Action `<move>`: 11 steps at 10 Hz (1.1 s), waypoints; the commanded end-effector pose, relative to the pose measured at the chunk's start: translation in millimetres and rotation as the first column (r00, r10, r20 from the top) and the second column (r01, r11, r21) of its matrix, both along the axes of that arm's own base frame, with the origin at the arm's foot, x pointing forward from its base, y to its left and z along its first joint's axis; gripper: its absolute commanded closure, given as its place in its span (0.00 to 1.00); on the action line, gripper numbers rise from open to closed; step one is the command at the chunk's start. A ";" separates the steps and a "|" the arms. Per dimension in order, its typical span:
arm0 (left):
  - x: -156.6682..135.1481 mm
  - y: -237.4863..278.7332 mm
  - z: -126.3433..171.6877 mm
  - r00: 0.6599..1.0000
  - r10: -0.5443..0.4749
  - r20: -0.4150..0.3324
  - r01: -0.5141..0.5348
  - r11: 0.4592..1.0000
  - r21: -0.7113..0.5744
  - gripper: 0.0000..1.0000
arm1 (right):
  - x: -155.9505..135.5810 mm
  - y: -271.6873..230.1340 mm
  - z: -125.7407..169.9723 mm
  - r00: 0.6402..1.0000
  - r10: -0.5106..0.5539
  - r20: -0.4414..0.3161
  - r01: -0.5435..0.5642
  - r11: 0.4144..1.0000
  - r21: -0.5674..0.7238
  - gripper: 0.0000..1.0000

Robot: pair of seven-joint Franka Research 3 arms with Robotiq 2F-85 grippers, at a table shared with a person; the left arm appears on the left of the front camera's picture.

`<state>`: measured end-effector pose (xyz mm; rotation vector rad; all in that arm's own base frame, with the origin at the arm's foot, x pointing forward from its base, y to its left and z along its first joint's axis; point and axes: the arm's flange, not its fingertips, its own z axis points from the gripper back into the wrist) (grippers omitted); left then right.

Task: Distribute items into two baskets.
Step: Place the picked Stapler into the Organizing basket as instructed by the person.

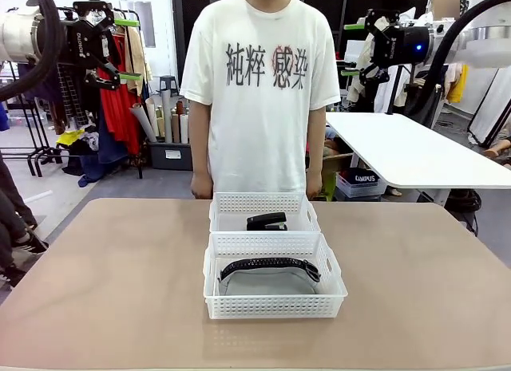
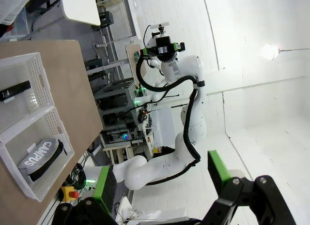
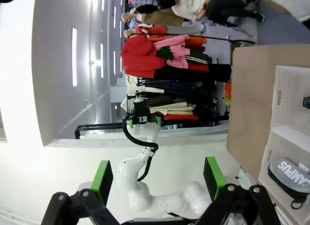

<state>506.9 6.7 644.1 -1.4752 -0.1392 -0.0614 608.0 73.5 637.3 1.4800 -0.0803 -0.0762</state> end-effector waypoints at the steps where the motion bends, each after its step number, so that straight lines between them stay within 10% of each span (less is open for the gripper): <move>1: -1.3 0.3 0.9 1.000 -0.001 0.001 0.001 1.000 -0.001 0.00 | -7.9 -13.0 -2.1 0.999 0.013 0.046 -0.013 1.000 0.006 0.00; 11: -1.3 0.3 0.9 1.000 -0.001 0.001 0.001 1.000 -0.001 0.00 | -12.0 -37.5 5.5 0.996 0.090 0.029 -0.091 0.996 0.026 0.00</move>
